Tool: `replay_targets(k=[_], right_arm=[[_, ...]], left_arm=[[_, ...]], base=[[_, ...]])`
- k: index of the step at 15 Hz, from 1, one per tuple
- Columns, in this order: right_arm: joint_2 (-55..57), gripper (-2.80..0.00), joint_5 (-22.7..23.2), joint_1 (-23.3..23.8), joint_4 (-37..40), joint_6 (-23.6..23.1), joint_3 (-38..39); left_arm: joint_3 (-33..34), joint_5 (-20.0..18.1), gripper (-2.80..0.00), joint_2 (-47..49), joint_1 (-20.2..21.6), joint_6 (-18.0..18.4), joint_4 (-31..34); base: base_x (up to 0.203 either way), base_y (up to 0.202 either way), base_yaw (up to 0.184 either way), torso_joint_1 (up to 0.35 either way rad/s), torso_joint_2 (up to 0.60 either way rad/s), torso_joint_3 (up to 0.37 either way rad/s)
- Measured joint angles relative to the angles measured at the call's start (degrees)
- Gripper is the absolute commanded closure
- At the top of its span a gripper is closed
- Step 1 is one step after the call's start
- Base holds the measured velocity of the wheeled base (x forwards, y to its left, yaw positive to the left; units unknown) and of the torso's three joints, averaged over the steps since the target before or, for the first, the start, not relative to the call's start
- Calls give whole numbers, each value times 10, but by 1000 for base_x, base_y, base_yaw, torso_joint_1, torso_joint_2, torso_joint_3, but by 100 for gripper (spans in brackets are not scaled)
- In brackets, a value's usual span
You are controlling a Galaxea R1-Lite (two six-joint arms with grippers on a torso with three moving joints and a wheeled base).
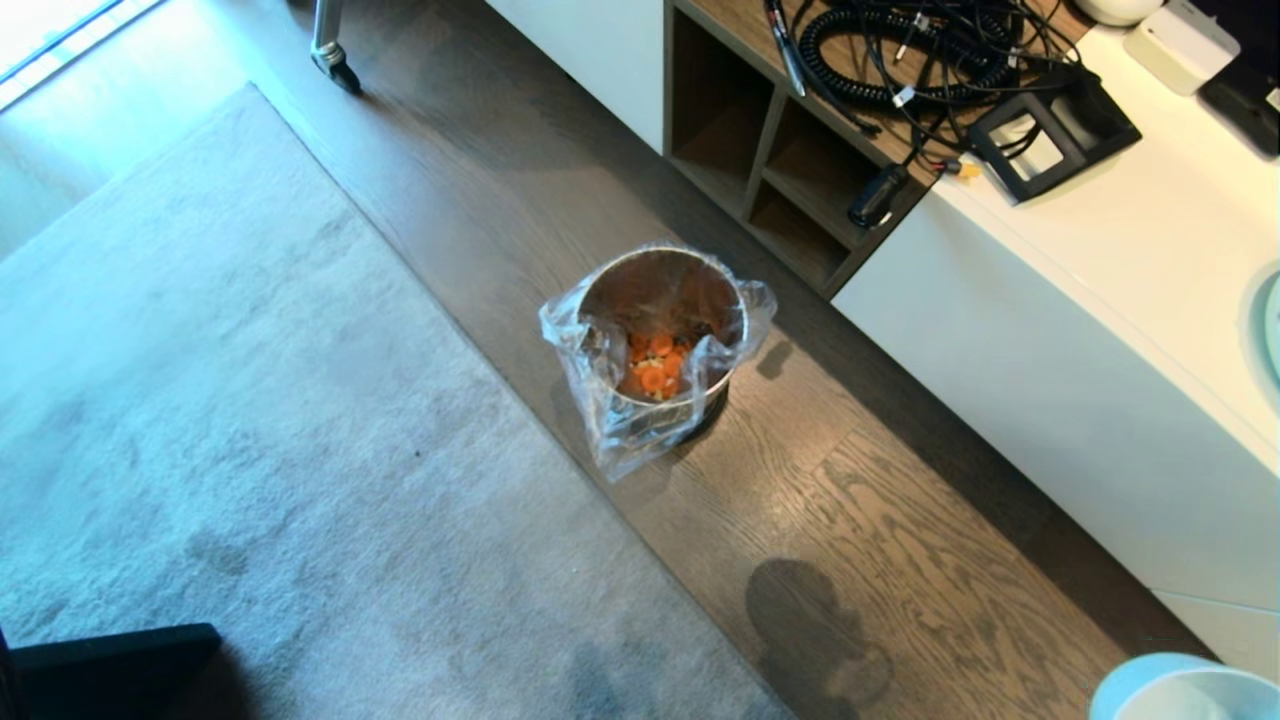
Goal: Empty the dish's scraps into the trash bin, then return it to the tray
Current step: Put the bowl back to the table
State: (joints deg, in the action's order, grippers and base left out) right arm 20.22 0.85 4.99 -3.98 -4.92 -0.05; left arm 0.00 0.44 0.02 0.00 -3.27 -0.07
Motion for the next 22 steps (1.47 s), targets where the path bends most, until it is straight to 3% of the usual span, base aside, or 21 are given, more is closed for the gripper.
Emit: replay_targets(k=[6,11,22], right_arm=[[-96,0,-6,-47,41,12,0],[-183,0,15,-53,44,17,-1],[-204,0,15,-53,40,15,0]], left_arm=[[0,0,0,0,0,0,0],[0,0,0,0,0,0,0],[0,0,0,0,0,0,0]], base=[[0,0,0,0,0,0],[0,0,0,0,0,0],[0,0,0,0,0,0]])
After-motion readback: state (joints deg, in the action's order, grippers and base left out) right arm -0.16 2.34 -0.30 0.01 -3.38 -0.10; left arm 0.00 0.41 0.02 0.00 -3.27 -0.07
